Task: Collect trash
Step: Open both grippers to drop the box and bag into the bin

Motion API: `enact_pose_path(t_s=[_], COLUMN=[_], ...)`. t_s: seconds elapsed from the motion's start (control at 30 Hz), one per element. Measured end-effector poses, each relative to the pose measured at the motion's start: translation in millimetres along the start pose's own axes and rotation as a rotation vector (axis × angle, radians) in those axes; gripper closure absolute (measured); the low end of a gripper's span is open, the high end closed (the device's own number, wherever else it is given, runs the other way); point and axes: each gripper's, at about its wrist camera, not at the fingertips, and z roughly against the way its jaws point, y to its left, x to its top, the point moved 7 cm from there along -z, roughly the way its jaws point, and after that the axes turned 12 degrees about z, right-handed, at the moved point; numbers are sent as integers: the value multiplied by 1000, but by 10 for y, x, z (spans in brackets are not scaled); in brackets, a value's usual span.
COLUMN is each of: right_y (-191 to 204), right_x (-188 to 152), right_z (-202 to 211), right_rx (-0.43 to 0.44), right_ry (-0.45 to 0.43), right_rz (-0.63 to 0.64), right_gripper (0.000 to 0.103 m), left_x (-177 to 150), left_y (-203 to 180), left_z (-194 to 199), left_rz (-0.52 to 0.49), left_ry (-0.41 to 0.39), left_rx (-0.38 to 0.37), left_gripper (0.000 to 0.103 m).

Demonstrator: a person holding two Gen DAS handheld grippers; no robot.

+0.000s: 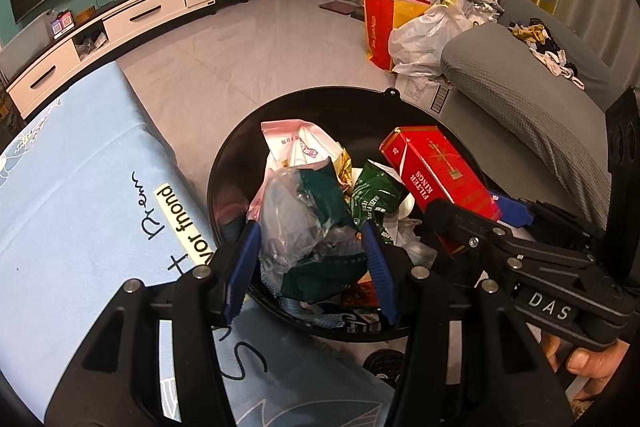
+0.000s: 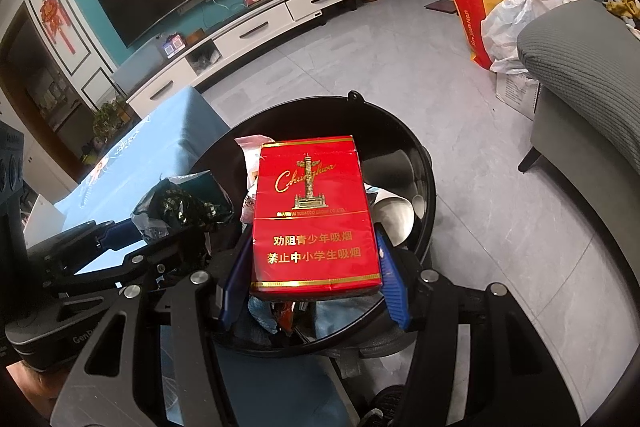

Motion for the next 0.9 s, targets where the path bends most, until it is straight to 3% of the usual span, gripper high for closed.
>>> enact_pose_path(t_s=[0.33,0.47,0.6,0.67,0.7,0.9], right_y=[-2,-26,-66,-76,-72,4], right_x=[-12,-18,-6,13,22,132], right_z=[13,16,86,169,204,668], right_rx=[-5,-7,-24,-10,-11,-34], right_ry=[2,7,0,-8,-11,-53], right_rz=[-9,-24,-47,-63,-65,-38], right_gripper=[46,46,33,23,18,5], left_x=[-15,-10,-14,0,3,-6], left_y=[-5,22,49,90,108,193], left_z=[-22,-22,39,121,155,571], left_rz=[-8,-3,4,28,39,108], left_ry=[8,8,-2,-12,-14,-25], left_rx=[8,16,25,30,31,21], left_gripper=[49,38,28,8,5,3])
